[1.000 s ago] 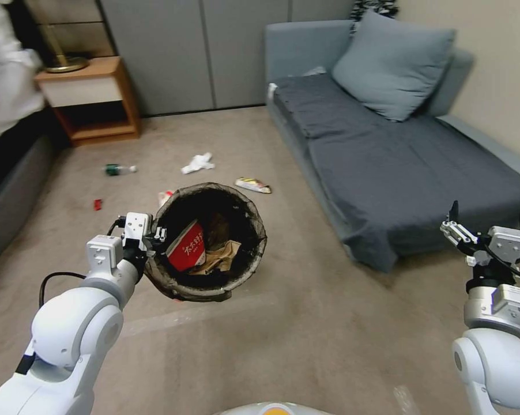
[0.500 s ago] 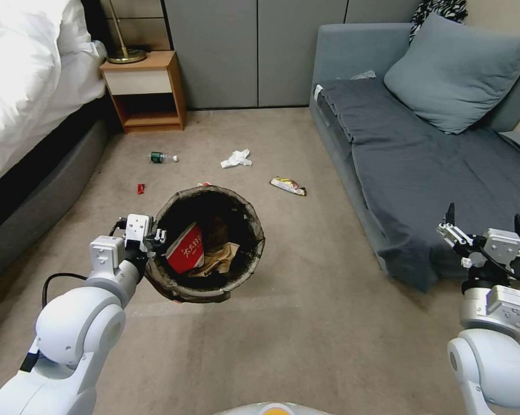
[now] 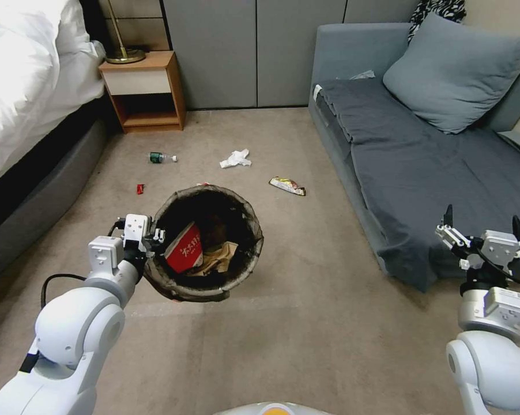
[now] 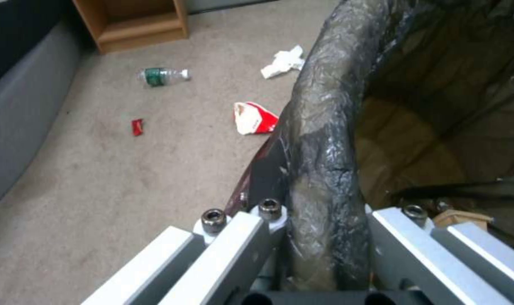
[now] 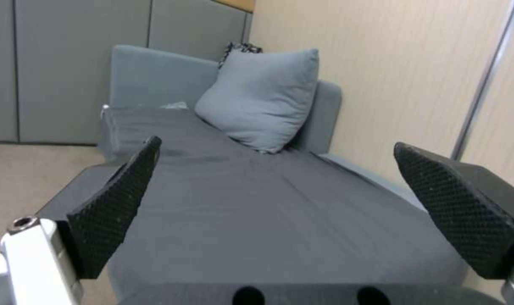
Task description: Pick up the trash bin, then pick up the garbage from the floor and place it into the trash bin.
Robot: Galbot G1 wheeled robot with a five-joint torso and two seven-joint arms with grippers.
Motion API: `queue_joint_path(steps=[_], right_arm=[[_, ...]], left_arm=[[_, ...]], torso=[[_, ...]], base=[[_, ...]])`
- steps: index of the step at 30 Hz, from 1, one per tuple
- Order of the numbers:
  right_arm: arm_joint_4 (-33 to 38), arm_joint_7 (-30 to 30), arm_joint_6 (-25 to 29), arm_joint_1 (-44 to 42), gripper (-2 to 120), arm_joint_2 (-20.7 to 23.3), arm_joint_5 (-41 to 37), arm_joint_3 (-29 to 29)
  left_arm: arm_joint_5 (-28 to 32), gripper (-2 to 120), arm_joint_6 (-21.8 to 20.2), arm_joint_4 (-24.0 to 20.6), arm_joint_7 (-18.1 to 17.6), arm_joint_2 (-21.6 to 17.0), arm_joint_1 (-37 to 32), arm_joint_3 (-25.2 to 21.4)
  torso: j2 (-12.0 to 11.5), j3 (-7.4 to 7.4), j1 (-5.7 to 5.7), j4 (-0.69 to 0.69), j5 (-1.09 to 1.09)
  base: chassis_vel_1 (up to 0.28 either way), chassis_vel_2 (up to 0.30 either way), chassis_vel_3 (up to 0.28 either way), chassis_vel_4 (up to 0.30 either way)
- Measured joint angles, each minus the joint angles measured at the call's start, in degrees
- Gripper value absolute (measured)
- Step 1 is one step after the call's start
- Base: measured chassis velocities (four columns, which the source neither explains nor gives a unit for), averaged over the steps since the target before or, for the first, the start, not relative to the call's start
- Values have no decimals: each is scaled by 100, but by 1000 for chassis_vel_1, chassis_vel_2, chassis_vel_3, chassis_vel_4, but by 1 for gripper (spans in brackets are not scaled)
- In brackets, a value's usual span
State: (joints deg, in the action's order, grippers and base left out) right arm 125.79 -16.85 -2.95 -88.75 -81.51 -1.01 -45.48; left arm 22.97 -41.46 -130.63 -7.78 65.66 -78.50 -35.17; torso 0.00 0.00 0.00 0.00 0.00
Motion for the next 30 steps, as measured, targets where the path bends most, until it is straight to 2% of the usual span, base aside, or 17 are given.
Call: queue_joint_path(steps=[30], right_arm=[[-23,243,367,-69,100,-76,235,127]], left_arm=[[-37,1,34,115,-6,-17,4,54]], torso=[[0,0,0,1,0]], base=[[0,0,0,0]])
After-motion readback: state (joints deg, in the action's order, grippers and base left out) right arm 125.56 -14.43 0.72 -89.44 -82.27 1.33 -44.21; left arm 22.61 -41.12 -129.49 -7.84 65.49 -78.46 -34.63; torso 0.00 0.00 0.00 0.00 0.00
